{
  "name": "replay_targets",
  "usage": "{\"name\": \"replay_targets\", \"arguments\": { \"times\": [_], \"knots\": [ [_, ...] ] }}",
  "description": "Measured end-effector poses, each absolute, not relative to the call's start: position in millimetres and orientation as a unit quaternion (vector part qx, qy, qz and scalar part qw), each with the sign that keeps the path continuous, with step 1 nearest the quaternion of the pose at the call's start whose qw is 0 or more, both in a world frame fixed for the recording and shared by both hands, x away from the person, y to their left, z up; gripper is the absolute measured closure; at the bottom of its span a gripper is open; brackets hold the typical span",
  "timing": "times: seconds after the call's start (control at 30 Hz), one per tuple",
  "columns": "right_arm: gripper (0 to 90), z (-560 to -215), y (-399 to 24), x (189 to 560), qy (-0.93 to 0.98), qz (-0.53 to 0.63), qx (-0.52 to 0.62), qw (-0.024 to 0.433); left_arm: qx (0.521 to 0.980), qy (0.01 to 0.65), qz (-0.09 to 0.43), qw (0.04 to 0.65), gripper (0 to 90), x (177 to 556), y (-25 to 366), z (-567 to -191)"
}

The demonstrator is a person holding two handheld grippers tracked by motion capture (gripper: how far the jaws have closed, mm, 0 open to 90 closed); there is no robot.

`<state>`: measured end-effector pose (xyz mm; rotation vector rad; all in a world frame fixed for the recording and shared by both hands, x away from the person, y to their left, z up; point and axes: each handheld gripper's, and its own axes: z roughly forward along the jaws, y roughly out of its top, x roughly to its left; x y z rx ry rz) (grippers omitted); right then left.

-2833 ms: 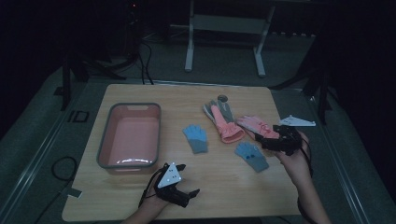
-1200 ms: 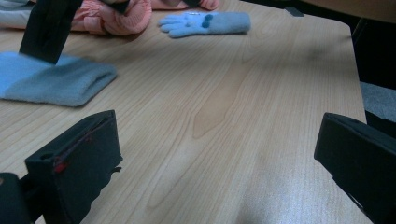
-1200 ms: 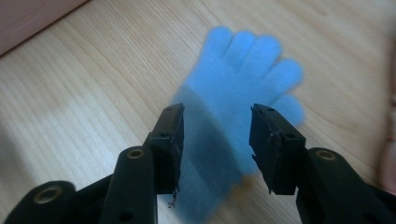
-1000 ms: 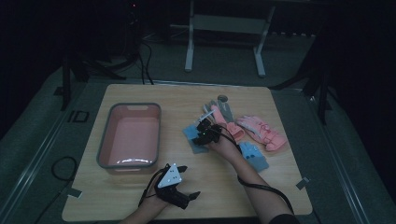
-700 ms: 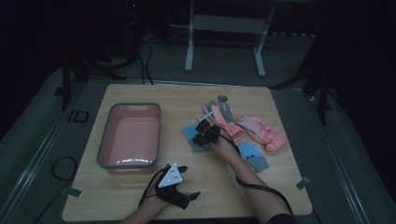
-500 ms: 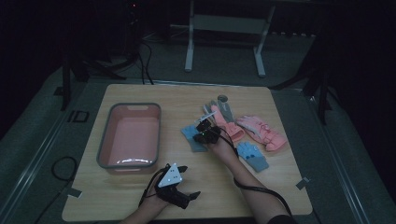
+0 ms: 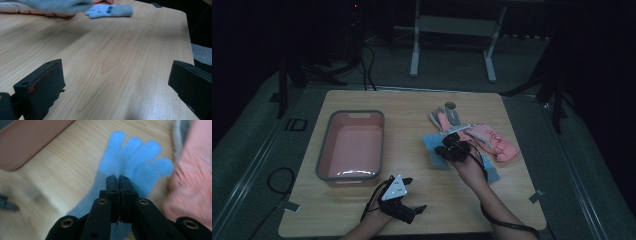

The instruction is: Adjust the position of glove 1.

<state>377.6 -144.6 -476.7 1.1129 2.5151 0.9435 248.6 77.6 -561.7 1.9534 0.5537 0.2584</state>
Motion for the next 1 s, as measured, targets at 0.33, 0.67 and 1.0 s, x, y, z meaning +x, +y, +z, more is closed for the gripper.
{"name": "replay_targets", "arguments": {
  "times": [0.33,0.67,1.0],
  "knots": [
    [87.7,-482,-179,330,0.853,0.329,0.394,0.098,0.815,0.23,0.109,0.52,0.6,249,77,-562],
    [87.3,-517,-181,309,0.856,0.308,0.407,0.079,0.816,0.23,0.108,0.519,0.6,249,77,-562],
    [76.5,-538,-178,311,0.857,0.296,0.415,0.075,0.817,0.229,0.107,0.519,0.6,249,77,-562]
  ]
}}
